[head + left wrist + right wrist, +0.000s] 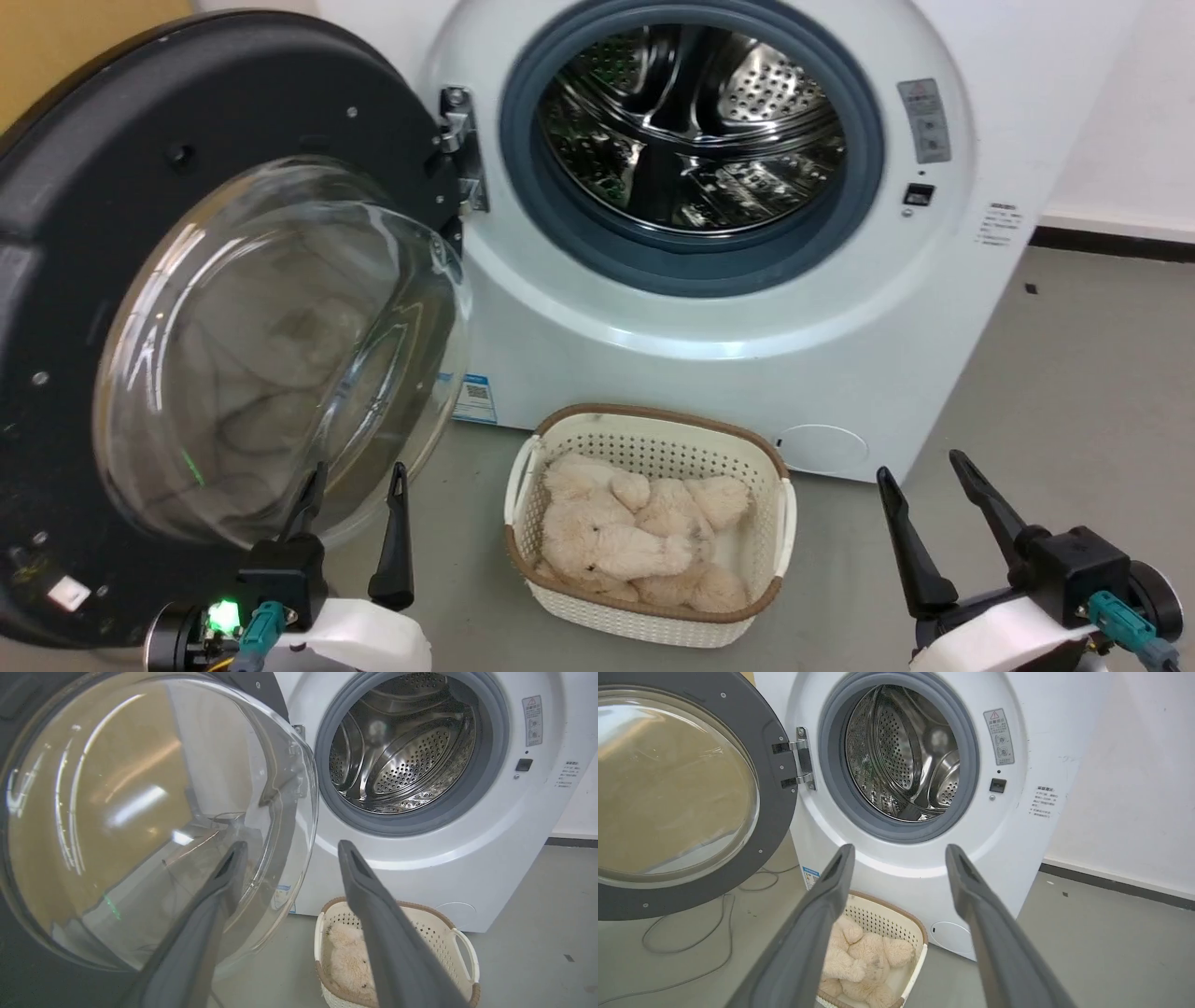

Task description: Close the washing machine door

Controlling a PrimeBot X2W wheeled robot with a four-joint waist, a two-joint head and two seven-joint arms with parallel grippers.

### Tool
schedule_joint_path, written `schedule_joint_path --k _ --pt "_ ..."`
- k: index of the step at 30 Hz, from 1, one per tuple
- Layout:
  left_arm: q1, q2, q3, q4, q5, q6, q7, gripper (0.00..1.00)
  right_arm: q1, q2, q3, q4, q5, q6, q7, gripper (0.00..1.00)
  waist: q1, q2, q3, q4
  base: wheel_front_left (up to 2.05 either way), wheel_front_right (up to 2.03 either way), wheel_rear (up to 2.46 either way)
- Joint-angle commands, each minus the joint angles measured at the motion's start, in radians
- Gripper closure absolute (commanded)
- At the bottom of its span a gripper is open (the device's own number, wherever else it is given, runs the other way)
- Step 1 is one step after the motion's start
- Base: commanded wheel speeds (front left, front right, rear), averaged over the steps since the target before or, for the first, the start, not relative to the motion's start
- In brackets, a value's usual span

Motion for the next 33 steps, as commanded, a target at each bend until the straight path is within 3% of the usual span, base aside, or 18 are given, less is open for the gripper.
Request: schedule_joint_path --k 1,33 --pt "0.011 0.001 0.001 -0.005 -0.006 0.006 -0.01 0.0 0.009 0.002 0.003 -0.003 0.012 0.0 -0.011 0.0 0.0 -0.0001 -0.001 0.011 0.0 0.0 0.0" --pt "0.046 0.001 0.014 -0.062 -0.048 0.055 -0.077 0.0 -0.033 0.003 0.078 0.023 0.034 0.0 -0.077 0.0 0.0 -0.0001 0.022 0.18 0.0 0.0 0.0"
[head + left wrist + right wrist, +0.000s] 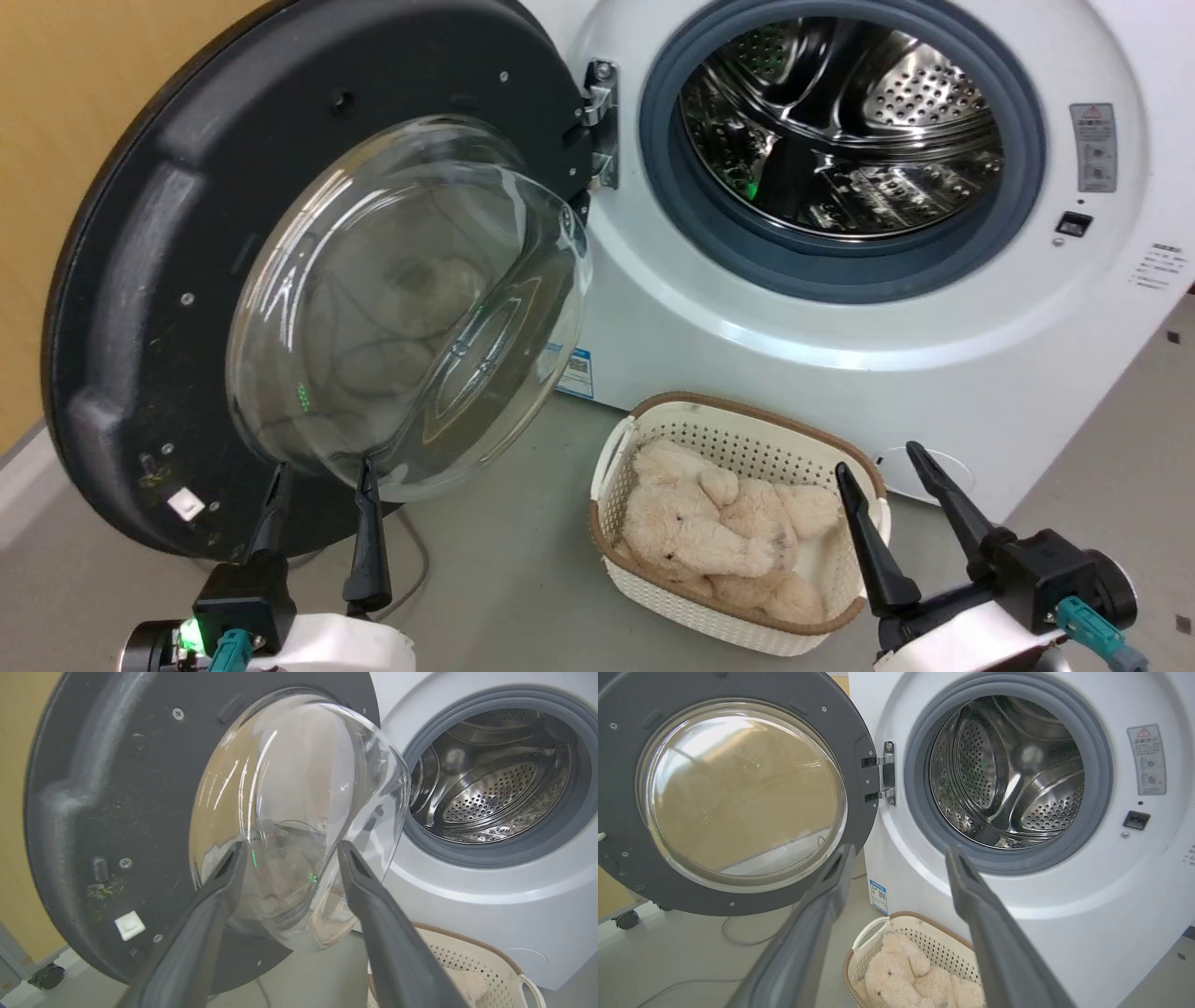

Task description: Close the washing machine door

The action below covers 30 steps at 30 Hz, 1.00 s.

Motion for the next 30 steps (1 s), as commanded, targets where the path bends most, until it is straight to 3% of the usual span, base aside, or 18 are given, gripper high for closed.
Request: schedule_joint_path --k 1,30 --pt "0.012 0.001 0.001 -0.007 -0.009 0.006 -0.012 0.0 -0.016 0.002 0.007 0.004 0.008 0.0 -0.011 0.0 0.0 0.0 0.002 0.008 0.0 0.0 0.0" --pt "0.05 0.001 0.007 -0.061 -0.04 0.059 -0.07 0.0 -0.07 0.003 0.079 0.057 0.036 -0.001 -0.069 0.0 0.0 0.0 0.019 0.135 0.0 0.0 0.0"
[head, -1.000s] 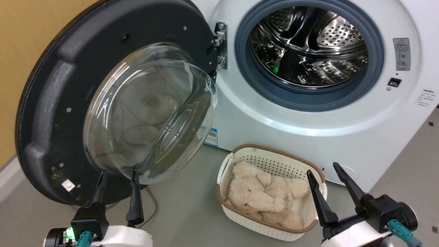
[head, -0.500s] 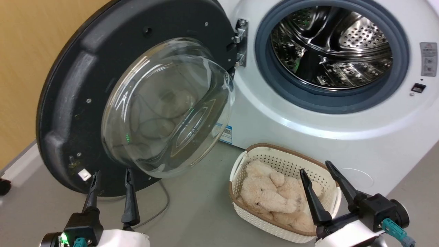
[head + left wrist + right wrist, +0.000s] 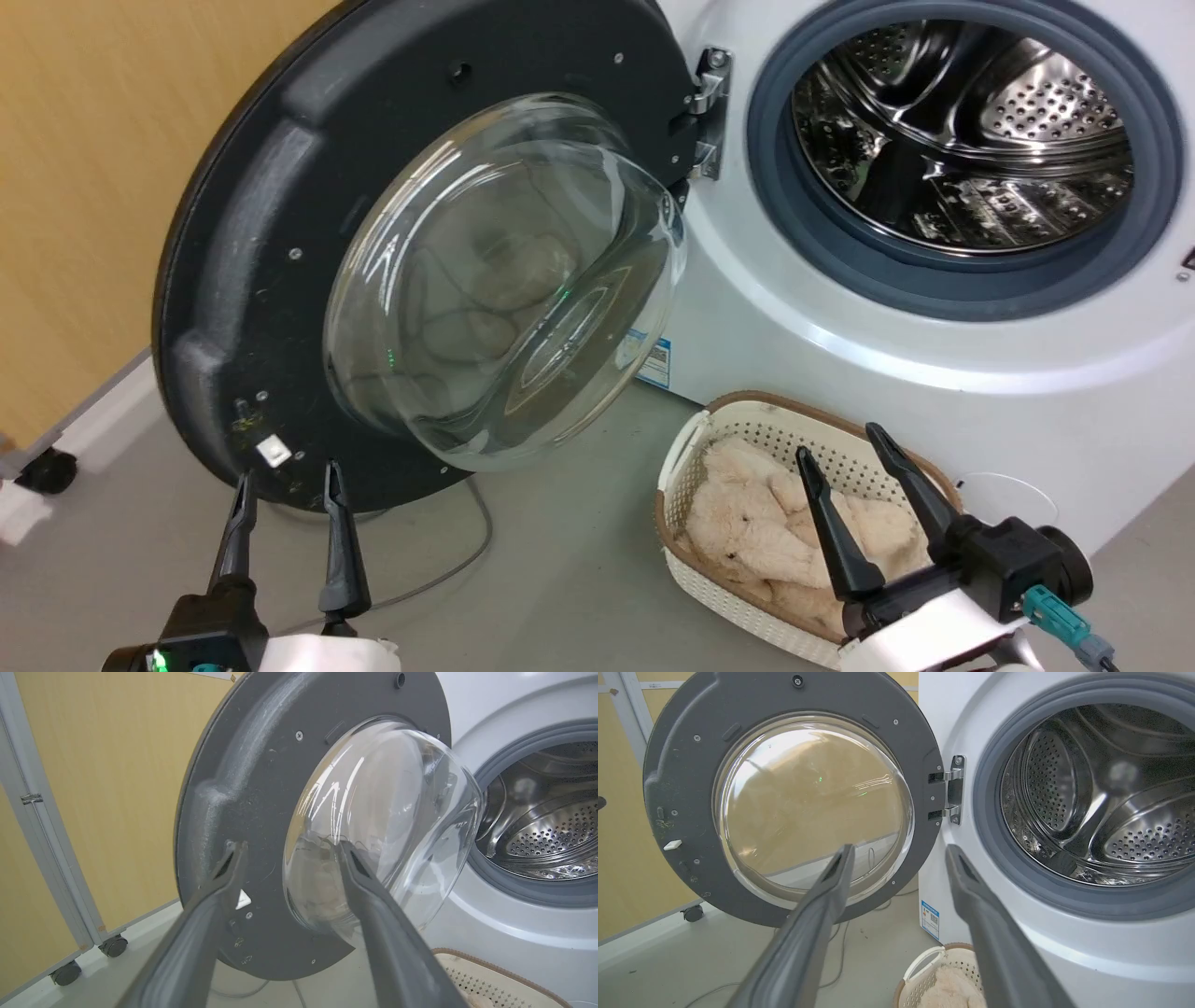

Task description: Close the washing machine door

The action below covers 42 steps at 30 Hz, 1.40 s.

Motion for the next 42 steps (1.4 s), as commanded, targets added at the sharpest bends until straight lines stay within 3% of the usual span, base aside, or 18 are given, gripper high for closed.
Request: schedule_joint_path --k 1,19,30,31,32,38,42 --pt "0.009 0.001 0.001 -0.006 -0.005 0.006 -0.01 0.0 -0.016 0.002 0.004 0.004 0.011 -0.001 -0.008 0.0 0.0 0.0 0.001 0.005 0.0 0.0 0.0" --pt "0.021 0.001 0.011 -0.031 -0.025 0.027 -0.048 0.0 -0.025 -0.001 0.038 0.008 0.032 -0.001 -0.045 0.0 0.0 0.0 0.003 0.08 0.0 0.0 0.0" --pt "0.024 0.001 0.013 -0.024 -0.027 0.022 -0.048 0.0 -0.02 -0.002 0.04 0.005 0.034 -0.001 -0.045 0.0 0.0 0.0 0.002 0.079 0.0 0.0 0.0" --pt "0.023 0.001 0.013 -0.025 -0.03 0.017 -0.048 0.19 -0.02 -0.002 0.041 0.004 0.034 -0.001 -0.045 0.0 0.0 0.0 0.002 0.079 0.0 0.0 0.0" --pt "0.022 0.001 0.01 -0.031 -0.032 0.006 -0.048 1.0 -0.019 -0.002 0.041 0.003 0.034 -0.001 -0.045 0.0 0.0 0.0 0.001 0.079 0.0 0.0 0.0" --pt "-0.001 0.001 0.072 -0.113 -0.035 -0.04 -0.048 1.0 -0.009 -0.003 0.034 -0.01 0.031 -0.001 -0.045 0.0 0.0 0.0 0.0 0.08 0.0 0.0 0.0" --pt "-0.038 0.04 0.142 -0.139 -0.028 -0.104 -0.048 1.0 0.01 -0.002 0.018 -0.035 0.032 -0.001 -0.045 0.0 0.0 0.0 -0.003 0.077 0.0 0.0 0.0"
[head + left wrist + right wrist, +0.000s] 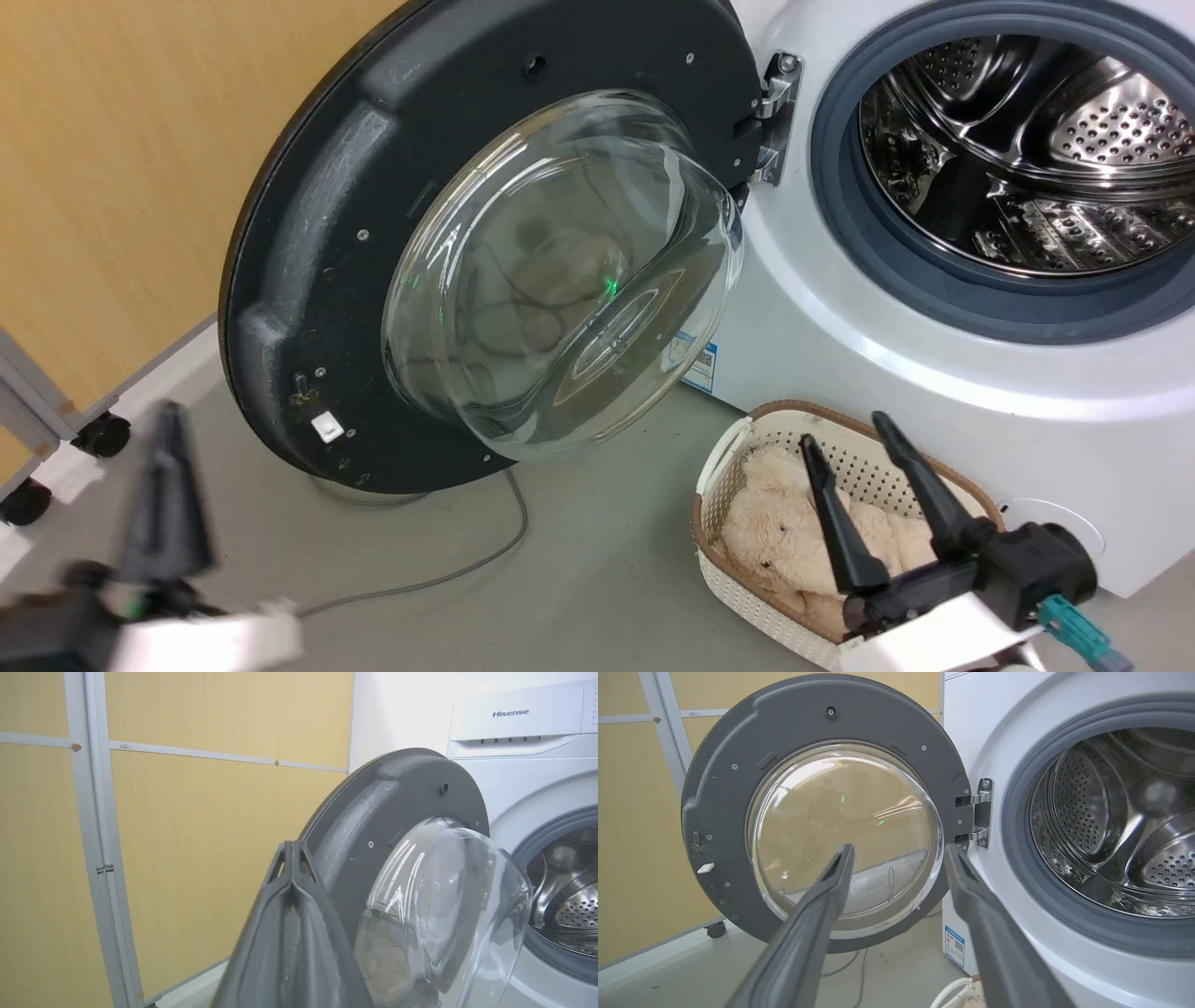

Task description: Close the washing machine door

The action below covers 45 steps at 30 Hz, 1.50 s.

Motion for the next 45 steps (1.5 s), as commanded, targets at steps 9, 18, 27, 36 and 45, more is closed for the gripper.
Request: schedule_joint_path --k 9,18,27,36,45 --pt "-0.249 0.166 0.138 0.229 -0.178 -0.12 0.023 1.0 0.038 0.0 -0.061 -0.091 -0.013 -0.001 -0.004 0.0 0.0 0.0 0.039 -0.005 0.0 0.0 0.0" --pt "-0.555 0.29 0.197 0.627 -0.492 -0.144 0.187 1.0 0.042 -0.004 -0.069 -0.127 -0.033 -0.001 -0.004 0.0 0.0 0.0 0.096 -0.04 0.0 0.0 0.0" --pt "-0.711 0.297 0.239 0.918 -0.863 -0.146 0.558 1.0 0.019 -0.024 -0.051 -0.13 -0.037 -0.001 -0.004 0.0 0.0 0.0 0.135 -0.068 0.0 0.0 0.0" --pt "-0.682 0.308 0.208 0.911 -1.097 -0.147 0.92 1.0 0.012 -0.022 -0.05 -0.121 -0.033 -0.001 -0.004 0.0 0.0 0.0 0.131 -0.088 0.0 0.0 0.0" --pt "-0.556 0.305 0.191 0.779 -1.256 -0.147 1.196 1.0 0.03 -0.008 -0.067 -0.104 -0.033 -0.001 -0.004 0.0 0.0 0.0 0.083 -0.094 0.0 0.0 0.0"
